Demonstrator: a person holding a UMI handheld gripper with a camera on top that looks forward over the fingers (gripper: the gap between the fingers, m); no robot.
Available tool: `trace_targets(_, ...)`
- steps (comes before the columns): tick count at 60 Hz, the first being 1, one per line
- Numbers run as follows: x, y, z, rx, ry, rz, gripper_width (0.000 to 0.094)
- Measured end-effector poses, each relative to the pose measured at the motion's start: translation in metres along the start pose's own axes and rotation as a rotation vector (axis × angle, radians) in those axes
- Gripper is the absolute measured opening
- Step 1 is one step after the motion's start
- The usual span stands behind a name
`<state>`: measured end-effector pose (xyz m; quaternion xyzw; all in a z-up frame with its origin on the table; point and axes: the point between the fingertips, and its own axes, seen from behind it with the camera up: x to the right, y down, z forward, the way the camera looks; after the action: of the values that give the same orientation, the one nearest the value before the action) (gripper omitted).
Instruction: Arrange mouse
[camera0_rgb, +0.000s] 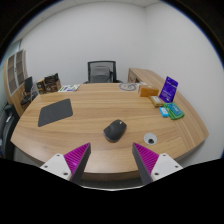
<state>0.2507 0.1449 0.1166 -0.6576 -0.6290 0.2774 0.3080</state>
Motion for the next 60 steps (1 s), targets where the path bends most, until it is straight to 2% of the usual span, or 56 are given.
trace_targets(33, 0.001, 0.003, 0.140, -0.065, -0.061, -0.009, 0.0859)
trace_targets(60, 0.003, -0.008, 0.201, -0.103, -0.065, 0.031, 0.0869)
